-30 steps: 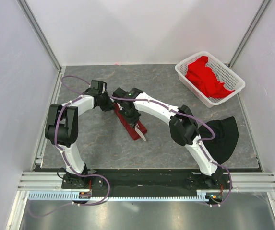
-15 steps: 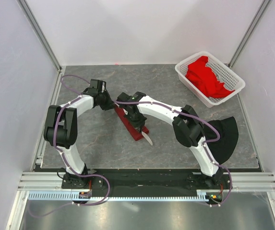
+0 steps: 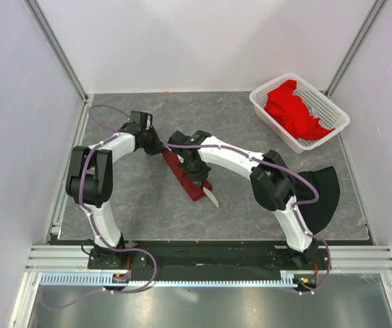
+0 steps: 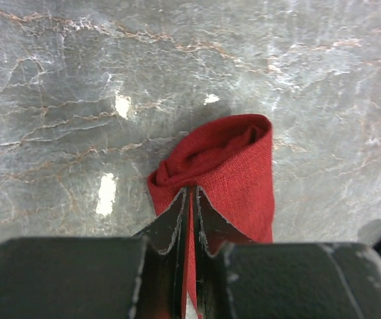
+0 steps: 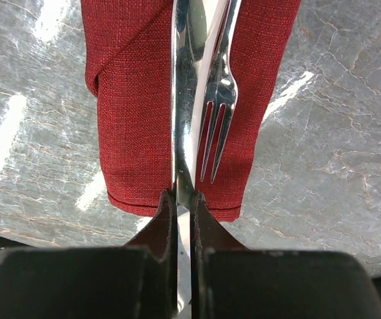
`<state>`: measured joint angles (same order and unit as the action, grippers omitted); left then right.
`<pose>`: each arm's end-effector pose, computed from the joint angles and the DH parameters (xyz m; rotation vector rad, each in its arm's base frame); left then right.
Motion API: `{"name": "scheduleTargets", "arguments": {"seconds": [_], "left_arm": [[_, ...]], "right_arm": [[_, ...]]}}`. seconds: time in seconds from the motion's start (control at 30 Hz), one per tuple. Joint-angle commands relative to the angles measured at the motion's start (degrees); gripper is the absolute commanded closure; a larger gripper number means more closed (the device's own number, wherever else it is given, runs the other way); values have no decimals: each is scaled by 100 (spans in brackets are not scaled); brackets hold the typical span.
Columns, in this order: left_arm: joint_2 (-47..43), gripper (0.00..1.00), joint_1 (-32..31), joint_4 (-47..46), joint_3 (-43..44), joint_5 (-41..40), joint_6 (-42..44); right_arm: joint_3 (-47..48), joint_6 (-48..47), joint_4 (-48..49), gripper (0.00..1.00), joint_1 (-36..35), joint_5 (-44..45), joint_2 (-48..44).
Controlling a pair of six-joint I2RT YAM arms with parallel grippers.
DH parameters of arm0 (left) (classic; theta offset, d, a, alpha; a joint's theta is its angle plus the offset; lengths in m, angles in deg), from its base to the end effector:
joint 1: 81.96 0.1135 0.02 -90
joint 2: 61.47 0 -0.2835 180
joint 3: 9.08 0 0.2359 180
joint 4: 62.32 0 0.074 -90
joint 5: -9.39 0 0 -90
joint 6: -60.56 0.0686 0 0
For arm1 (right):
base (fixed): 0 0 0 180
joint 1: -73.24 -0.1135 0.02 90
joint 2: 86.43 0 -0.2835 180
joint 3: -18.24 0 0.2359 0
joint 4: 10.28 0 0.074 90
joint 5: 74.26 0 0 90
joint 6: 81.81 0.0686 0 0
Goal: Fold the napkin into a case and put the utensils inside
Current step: Insert the knife into the folded napkin.
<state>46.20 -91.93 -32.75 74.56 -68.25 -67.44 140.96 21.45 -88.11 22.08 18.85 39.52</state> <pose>0.3965 -0.0846 0.1741 -0.5361 2.5274 -0.6005 0.2814 0.3436 0.1889 -0.9618 2.8207 0.0557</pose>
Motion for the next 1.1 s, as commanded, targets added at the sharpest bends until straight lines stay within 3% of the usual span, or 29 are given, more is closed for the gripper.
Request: {"name": "scheduleTargets", "arguments": {"seconds": [0.0, 0.53, 1.07], "left_arm": [[130, 90, 22, -103, 255, -14, -41], [254, 91, 22, -121, 159, -32, 38], [157, 91, 13, -191, -61, 21, 38]], "right_arm": [[47, 10, -81, 100, 18, 163, -211], [-146, 2, -54, 100, 18, 137, -282], [1136, 19, -256, 100, 27, -153, 579]]}}
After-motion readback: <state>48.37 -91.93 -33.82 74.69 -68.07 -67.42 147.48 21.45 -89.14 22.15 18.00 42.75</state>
